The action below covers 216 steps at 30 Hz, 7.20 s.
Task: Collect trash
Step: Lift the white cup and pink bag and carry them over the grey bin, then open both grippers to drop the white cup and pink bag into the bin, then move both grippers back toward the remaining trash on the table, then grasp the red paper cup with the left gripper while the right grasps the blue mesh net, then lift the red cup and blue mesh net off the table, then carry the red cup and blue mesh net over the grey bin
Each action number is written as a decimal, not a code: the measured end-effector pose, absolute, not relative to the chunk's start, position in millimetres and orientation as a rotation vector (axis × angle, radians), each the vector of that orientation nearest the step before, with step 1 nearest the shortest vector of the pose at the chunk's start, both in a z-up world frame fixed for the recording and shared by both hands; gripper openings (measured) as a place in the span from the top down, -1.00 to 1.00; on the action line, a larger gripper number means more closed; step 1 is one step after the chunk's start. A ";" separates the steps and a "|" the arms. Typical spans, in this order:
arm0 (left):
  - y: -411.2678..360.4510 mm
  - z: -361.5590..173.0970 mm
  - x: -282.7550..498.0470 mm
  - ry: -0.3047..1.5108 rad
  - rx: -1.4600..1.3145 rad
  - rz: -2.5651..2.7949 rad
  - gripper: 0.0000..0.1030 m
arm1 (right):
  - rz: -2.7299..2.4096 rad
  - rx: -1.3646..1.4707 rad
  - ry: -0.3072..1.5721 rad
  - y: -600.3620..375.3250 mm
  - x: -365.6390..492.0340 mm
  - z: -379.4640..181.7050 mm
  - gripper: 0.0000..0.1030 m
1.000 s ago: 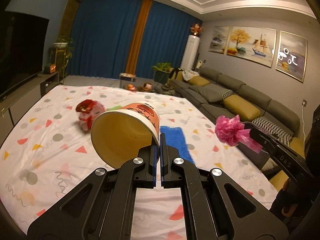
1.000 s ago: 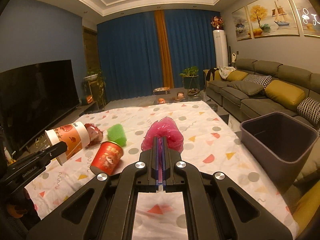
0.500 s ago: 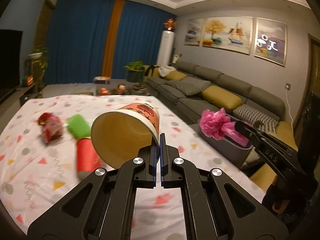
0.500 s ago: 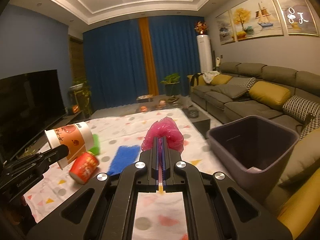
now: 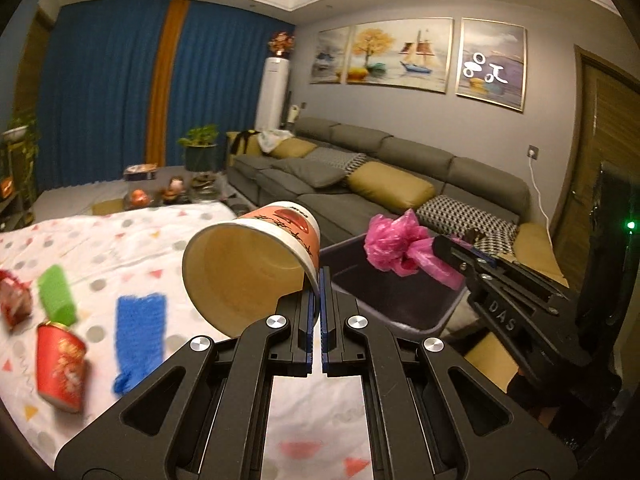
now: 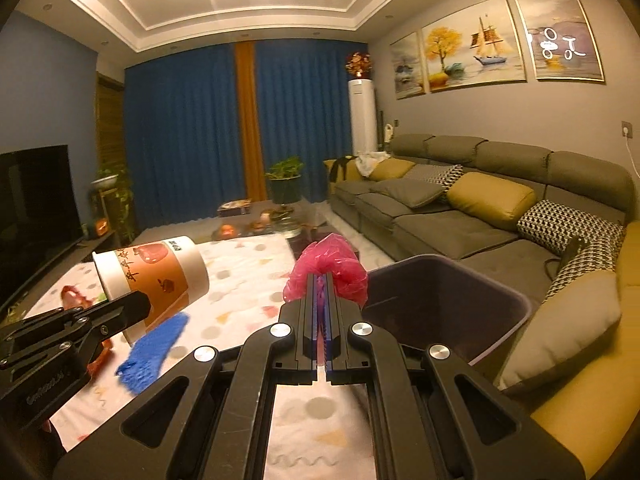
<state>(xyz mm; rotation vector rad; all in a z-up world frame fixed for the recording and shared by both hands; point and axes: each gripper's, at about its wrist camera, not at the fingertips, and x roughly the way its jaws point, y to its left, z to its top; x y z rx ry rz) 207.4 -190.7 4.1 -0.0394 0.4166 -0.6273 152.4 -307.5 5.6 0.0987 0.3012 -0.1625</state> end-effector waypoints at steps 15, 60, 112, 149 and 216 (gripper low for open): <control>-268.4 -4.6 237.7 0.446 -0.020 -0.751 0.97 | -0.263 0.122 0.308 -365.4 163.6 -6.8 0.94; -326.6 -62.6 284.5 0.614 0.017 -0.875 0.00 | -0.303 0.218 0.402 -422.2 195.6 -33.9 0.79; 6.7 -80.4 249.7 0.630 -0.056 -0.092 -0.88 | 0.032 0.016 0.453 -166.4 173.2 -41.3 -0.69; 64.9 -66.5 267.3 0.551 -0.295 -0.148 -0.14 | 0.046 0.026 0.797 -106.9 313.5 -112.4 -0.69; -106.3 -4.6 218.3 0.464 -0.200 -0.502 -0.15 | -0.111 0.070 0.485 -278.0 186.5 -34.9 0.70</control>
